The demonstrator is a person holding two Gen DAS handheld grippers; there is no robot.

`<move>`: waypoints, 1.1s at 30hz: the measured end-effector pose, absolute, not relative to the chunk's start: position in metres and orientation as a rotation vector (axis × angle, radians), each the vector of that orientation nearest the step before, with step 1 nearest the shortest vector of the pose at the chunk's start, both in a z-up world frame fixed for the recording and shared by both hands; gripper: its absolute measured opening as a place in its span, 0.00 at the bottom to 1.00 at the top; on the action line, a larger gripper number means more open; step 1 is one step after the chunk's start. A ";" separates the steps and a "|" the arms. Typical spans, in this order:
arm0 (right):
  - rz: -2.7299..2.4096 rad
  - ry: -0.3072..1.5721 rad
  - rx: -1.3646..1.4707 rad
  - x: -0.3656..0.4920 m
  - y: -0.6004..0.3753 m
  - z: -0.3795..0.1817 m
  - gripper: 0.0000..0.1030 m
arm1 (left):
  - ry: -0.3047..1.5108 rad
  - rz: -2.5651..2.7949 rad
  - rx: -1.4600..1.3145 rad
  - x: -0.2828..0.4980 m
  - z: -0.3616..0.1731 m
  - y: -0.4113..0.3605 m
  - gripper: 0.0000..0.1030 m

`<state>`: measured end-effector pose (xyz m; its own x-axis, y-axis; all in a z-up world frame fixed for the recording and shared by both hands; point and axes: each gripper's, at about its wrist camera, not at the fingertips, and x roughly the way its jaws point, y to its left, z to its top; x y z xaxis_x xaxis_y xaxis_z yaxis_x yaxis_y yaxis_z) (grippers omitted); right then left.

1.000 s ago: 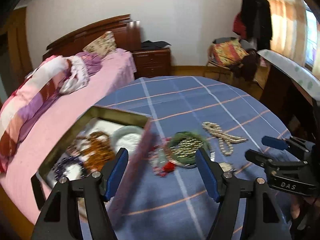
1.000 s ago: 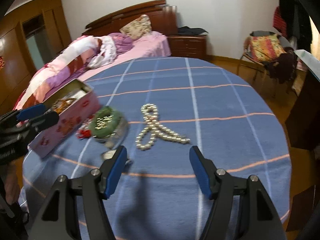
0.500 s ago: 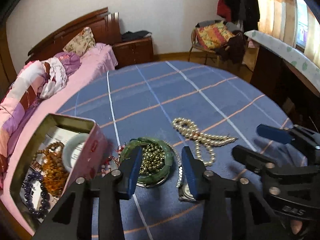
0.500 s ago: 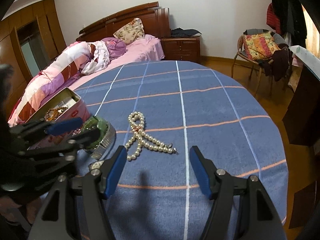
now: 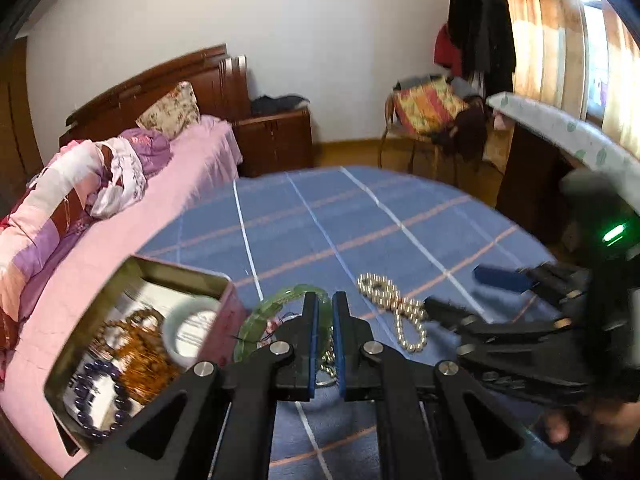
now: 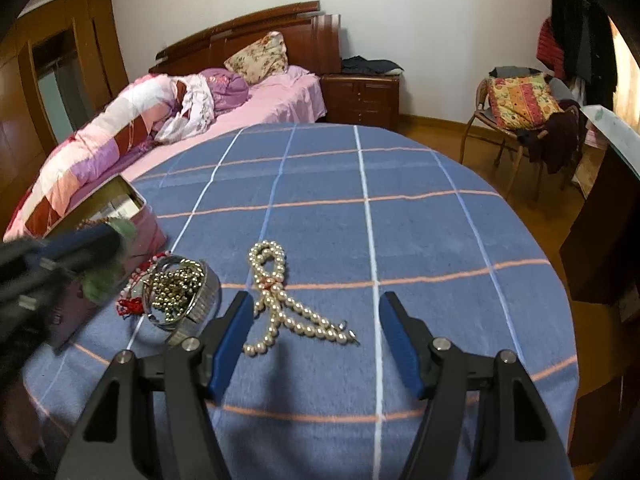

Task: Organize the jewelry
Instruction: 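Move the left tool to the green bangle while the right tool reaches the pearl necklace, then grasp the green bangle with the left tool while the right tool lifts the pearl necklace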

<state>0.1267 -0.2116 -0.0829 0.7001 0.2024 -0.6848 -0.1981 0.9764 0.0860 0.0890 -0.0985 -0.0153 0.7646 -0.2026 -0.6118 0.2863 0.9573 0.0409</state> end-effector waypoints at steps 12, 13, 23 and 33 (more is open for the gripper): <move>0.281 0.893 -0.111 0.145 -0.189 -0.101 0.42 | 0.616 -0.263 0.091 0.086 0.000 -0.084 0.05; 0.284 0.889 -0.112 0.143 -0.190 -0.100 0.28 | 0.620 -0.263 0.089 0.087 -0.002 -0.083 0.05; 0.271 0.811 -0.052 0.136 -0.198 -0.089 0.09 | 0.600 -0.268 0.033 0.085 0.016 -0.062 0.05; 0.270 0.719 -0.028 0.128 -0.196 -0.076 0.09 | 0.567 -0.253 0.018 0.077 0.035 -0.052 0.05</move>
<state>0.1278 -0.1958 -0.0761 0.7195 0.2350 -0.6535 -0.2542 0.9648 0.0671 0.0768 -0.0520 0.0346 0.8136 -0.2322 -0.5330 0.2421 0.9688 -0.0526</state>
